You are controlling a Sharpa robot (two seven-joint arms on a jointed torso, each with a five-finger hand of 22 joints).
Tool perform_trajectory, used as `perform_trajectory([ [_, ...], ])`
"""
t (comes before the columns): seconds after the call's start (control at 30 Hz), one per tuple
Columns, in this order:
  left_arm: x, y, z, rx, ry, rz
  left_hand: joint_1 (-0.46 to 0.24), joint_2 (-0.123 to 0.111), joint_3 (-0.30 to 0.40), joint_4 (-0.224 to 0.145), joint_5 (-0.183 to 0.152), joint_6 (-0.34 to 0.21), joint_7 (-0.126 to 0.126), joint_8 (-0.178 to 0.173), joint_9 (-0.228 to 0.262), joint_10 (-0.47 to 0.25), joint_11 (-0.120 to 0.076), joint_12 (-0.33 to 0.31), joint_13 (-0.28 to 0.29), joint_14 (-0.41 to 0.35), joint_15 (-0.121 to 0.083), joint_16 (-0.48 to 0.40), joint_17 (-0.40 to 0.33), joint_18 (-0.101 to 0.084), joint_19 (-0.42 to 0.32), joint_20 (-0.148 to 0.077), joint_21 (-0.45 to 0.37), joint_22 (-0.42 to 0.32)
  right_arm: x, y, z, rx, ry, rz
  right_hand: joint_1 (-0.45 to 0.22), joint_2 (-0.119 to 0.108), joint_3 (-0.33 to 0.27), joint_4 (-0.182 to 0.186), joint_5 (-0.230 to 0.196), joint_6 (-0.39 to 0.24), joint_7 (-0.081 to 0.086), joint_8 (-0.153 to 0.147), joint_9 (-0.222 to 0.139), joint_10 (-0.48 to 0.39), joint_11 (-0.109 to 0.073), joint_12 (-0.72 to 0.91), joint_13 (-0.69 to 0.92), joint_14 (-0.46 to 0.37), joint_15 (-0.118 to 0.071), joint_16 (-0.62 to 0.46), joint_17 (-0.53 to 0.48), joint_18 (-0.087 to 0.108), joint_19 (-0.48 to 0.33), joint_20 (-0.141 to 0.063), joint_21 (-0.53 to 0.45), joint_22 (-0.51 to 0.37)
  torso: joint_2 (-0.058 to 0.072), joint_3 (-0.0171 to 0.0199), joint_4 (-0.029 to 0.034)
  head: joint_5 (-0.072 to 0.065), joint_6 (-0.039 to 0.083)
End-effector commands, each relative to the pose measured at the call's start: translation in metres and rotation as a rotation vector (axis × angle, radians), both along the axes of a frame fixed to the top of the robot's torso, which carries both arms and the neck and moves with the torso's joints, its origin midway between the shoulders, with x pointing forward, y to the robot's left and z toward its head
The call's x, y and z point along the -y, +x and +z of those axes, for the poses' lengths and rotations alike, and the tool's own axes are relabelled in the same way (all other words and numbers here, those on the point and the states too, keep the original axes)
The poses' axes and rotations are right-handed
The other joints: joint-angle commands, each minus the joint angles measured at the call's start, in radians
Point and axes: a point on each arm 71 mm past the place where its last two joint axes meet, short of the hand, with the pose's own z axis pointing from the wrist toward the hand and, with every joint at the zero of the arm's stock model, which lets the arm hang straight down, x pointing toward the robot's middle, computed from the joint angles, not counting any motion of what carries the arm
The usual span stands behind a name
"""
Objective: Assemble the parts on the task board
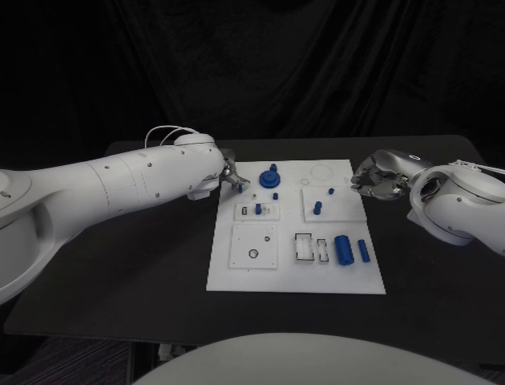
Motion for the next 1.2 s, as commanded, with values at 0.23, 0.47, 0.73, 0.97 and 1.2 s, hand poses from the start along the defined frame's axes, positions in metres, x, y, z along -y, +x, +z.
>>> perform_trajectory([
  [0.23, 0.0023, -0.0005, -0.0016, -0.004, 0.0, -0.001, 0.009, 0.005, -0.002, -0.005, 0.012, 0.004, 0.0, -0.009, -0.004, 0.105, 0.006, -0.001, 0.263, 0.108, 0.007, 0.003, 0.263, 0.019, 0.025, 0.008, -0.007, 0.219, 0.0, -0.0004, -0.0016, -0.012, -0.01, -0.004, -0.004, -0.001, 0.005, 0.002, 0.005, 0.01, 0.0, 0.005, 0.0, -0.005, -0.002, -0.002, 0.043, 0.013, 0.003, -0.005, -0.001, 0.008, -0.003, -0.001, -0.005, 0.034, 0.001, -0.0005, 0.0001, 0.002, 0.0],
  [0.47, 0.0017, 0.0001, -0.0019, -0.003, 0.001, 0.002, 0.019, 0.009, 0.0, -0.005, 0.038, 0.007, 0.001, -0.016, -0.012, 0.105, 0.006, -0.001, 0.263, 0.108, 0.007, 0.003, 0.263, 0.019, 0.024, 0.009, -0.009, 0.219, -0.0001, -0.0004, -0.0016, -0.013, -0.011, -0.004, -0.004, -0.001, 0.005, 0.002, 0.005, 0.01, 0.0, 0.005, 0.0, -0.005, -0.002, -0.002, 0.043, 0.013, 0.003, -0.005, -0.001, 0.008, -0.003, -0.001, -0.005, 0.034, 0.001, -0.0001, 0.0, 0.001, 0.0],
  [0.73, 0.0029, 0.0003, -0.0023, -0.005, -0.001, -0.002, 0.035, 0.012, 0.004, -0.006, 0.093, 0.009, 0.0, -0.026, -0.022, 0.105, 0.006, -0.001, 0.263, 0.108, 0.008, 0.003, 0.263, 0.02, 0.022, 0.009, -0.012, 0.218, -0.0004, -0.0004, -0.0018, -0.015, -0.012, -0.004, -0.004, -0.001, 0.005, 0.002, 0.005, 0.01, 0.0, 0.005, 0.0, -0.005, -0.002, -0.002, 0.043, 0.013, 0.003, -0.005, -0.001, 0.008, -0.003, -0.001, -0.005, 0.034, 0.0, 0.0, 0.0005, 0.001, 0.0],
  [0.97, 0.0032, 0.0006, -0.0029, -0.008, 0.0, -0.005, 0.047, 0.01, 0.009, -0.009, 0.118, 0.011, -0.001, -0.03, -0.025, 0.105, 0.005, -0.001, 0.263, 0.108, 0.008, 0.003, 0.263, 0.02, 0.021, 0.009, -0.012, 0.218, -0.0006, -0.0004, -0.0019, -0.017, -0.013, -0.005, -0.005, -0.002, 0.005, 0.002, 0.005, 0.01, 0.0, 0.004, -0.001, -0.006, -0.002, -0.003, 0.041, 0.012, 0.003, -0.006, -0.001, 0.008, -0.004, -0.001, -0.007, 0.034, 0.0, -0.0003, -0.0003, 0.001, 0.0],
  [1.2, 0.0025, 0.0008, -0.0033, -0.012, 0.001, -0.007, 0.049, 0.009, 0.01, -0.01, 0.121, 0.011, -0.001, -0.031, -0.025, 0.105, 0.005, -0.001, 0.263, 0.108, 0.007, 0.003, 0.263, 0.021, 0.02, 0.009, -0.014, 0.217, -0.0003, -0.0006, -0.002, -0.018, -0.014, -0.007, -0.005, -0.002, 0.005, 0.002, 0.005, 0.01, 0.0, 0.004, -0.001, -0.006, -0.002, -0.003, 0.041, 0.012, 0.003, -0.006, -0.001, 0.008, -0.004, -0.001, -0.007, 0.034, 0.0, -0.0002, 0.0002, -0.001, 0.0],
])
